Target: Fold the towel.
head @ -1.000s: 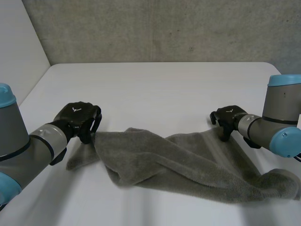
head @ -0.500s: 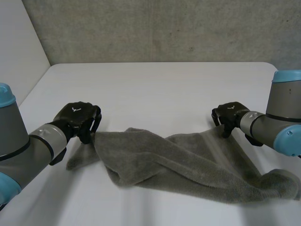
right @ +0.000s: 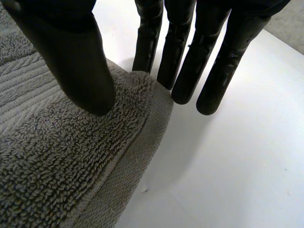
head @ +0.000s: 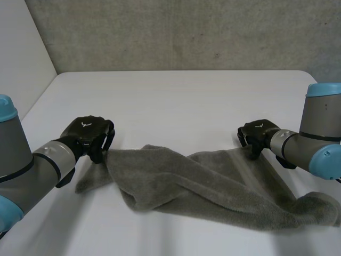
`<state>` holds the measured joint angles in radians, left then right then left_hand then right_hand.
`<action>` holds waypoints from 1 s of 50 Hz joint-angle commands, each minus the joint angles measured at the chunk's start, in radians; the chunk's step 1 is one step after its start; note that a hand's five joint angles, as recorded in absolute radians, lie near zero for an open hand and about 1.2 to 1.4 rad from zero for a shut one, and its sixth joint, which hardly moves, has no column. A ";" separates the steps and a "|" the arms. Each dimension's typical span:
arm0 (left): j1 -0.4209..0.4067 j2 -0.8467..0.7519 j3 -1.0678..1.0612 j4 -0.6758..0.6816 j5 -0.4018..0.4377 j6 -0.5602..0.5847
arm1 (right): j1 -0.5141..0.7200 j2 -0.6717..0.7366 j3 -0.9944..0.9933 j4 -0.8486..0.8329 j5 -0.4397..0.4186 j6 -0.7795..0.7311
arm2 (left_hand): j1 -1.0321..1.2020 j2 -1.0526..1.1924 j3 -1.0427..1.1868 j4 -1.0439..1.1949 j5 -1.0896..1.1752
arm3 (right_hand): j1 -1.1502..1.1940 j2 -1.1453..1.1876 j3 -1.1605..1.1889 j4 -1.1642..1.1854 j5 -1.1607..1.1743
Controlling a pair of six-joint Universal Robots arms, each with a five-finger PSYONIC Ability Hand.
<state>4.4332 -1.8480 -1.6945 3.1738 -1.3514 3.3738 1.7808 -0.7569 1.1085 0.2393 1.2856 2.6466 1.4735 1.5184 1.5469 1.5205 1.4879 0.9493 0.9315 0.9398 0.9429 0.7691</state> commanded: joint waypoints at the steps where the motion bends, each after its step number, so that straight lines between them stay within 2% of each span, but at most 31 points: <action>1: 0.000 0.001 -0.001 0.000 0.000 -0.001 | -0.001 0.002 0.002 0.000 0.001 -0.001 | -0.077 -0.122 -0.151 -0.124 -0.266 | 0.169 0.186 0.178 0.175 0.174; 7: 0.000 0.000 -0.001 -0.001 0.000 -0.002 | -0.003 0.002 0.008 0.002 0.003 -0.002 | -0.077 -0.122 -0.151 -0.124 -0.266 | 0.351 0.369 0.361 0.357 0.357; 8: 0.000 0.001 -0.001 -0.001 0.002 -0.002 | -0.003 0.004 0.008 0.003 0.003 -0.001 | -0.077 -0.122 -0.151 -0.124 -0.266 | 0.446 0.464 0.456 0.452 0.452; 18: -0.002 0.009 0.003 -0.001 0.002 -0.004 | -0.004 -0.050 0.019 0.020 -0.005 0.012 | -0.077 -0.122 -0.151 -0.124 -0.266 | 0.447 0.465 0.457 0.453 0.453; 20: -0.002 0.015 0.009 -0.001 0.002 -0.002 | -0.008 -0.160 0.040 0.026 -0.038 0.022 | -0.077 -0.122 -0.151 -0.124 -0.266 | 0.447 0.465 0.457 0.453 0.453; 28: 0.018 0.044 0.088 -0.014 -0.006 0.004 | -0.015 -0.354 0.034 0.070 -0.092 0.091 | -0.077 -0.122 -0.151 -0.124 -0.266 | 0.447 0.465 0.457 0.453 0.453; 32: 0.022 0.003 0.179 -0.054 -0.046 0.004 | -0.015 -0.355 -0.015 0.120 -0.103 0.084 | -0.077 -0.122 -0.151 -0.124 -0.266 | 0.447 0.465 0.457 0.453 0.453; 34: 0.018 -0.095 0.316 -0.092 -0.089 0.021 | -0.012 -0.320 -0.093 0.098 -0.089 0.059 | -0.077 -0.122 -0.151 -0.124 -0.266 | 0.447 0.465 0.457 0.453 0.453; 35: 0.018 -0.096 0.317 -0.092 -0.089 0.021 | -0.012 -0.320 -0.093 0.098 -0.089 0.059 | -0.077 -0.122 -0.151 -0.124 -0.266 | 0.447 0.465 0.457 0.453 0.453; 36: 0.012 -0.140 0.413 -0.110 -0.109 0.047 | -0.008 -0.291 -0.154 0.065 -0.083 0.043 | -0.077 -0.122 -0.151 -0.124 -0.266 | 0.447 0.465 0.457 0.453 0.453; 37: 0.012 -0.140 0.414 -0.110 -0.109 0.047 | -0.008 -0.291 -0.154 0.064 -0.083 0.042 | -0.077 -0.122 -0.151 -0.124 -0.266 | 0.447 0.465 0.457 0.453 0.453; 39: -0.011 -0.213 0.644 -0.141 -0.164 0.116 | 0.000 -0.250 -0.295 -0.055 -0.043 0.045 | -0.077 -0.122 -0.151 -0.124 -0.266 | 0.447 0.465 0.457 0.453 0.453; 40: -0.011 -0.214 0.645 -0.141 -0.164 0.116 | 0.000 -0.249 -0.295 -0.055 -0.043 0.045 | -0.077 -0.122 -0.151 -0.124 -0.266 | 0.447 0.465 0.457 0.453 0.453; 42: -0.035 -0.249 0.877 -0.141 -0.237 0.108 | 0.000 -0.257 -0.355 -0.247 0.032 0.074 | -0.077 -0.122 -0.151 -0.124 -0.266 | 0.447 0.465 0.457 0.453 0.453; 43: -0.035 -0.249 0.878 -0.141 -0.238 0.108 | 0.000 -0.257 -0.355 -0.248 0.032 0.075 | -0.077 -0.122 -0.151 -0.124 -0.266 | 0.447 0.465 0.457 0.453 0.453; 44: -0.043 -0.252 0.985 -0.132 -0.271 0.076 | 0.002 -0.292 -0.346 -0.362 0.059 0.111 | -0.077 -0.122 -0.151 -0.124 -0.266 | 0.447 0.465 0.457 0.453 0.453; 45: -0.043 -0.252 0.986 -0.132 -0.272 0.076 | 0.002 -0.292 -0.346 -0.364 0.060 0.111 | -0.077 -0.122 -0.151 -0.124 -0.266 | 0.447 0.465 0.457 0.453 0.453; 47: -0.043 -0.254 1.157 -0.112 -0.319 -0.023 | -0.004 -0.425 -0.294 -0.554 0.107 0.226 | -0.077 -0.122 -0.151 -0.124 -0.266 | 0.447 0.465 0.457 0.453 0.453; 48: -0.043 -0.254 1.158 -0.112 -0.319 -0.024 | -0.004 -0.426 -0.294 -0.555 0.107 0.226 | -0.077 -0.122 -0.151 -0.124 -0.266 | 0.447 0.465 0.457 0.453 0.453; 50: -0.044 -0.254 1.260 -0.115 -0.325 -0.112 | -0.011 -0.519 -0.230 -0.594 0.083 0.310 | -0.077 -0.122 -0.151 -0.124 -0.266 | 0.447 0.465 0.457 0.453 0.453</action>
<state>4.4006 -2.1143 -0.7847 3.0231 -1.5956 3.4805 1.7795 -1.0661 0.7771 -0.0796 1.3295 2.7641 1.4735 1.5255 1.5486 1.5279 1.4879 1.3340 1.2649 1.3392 1.3382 1.1605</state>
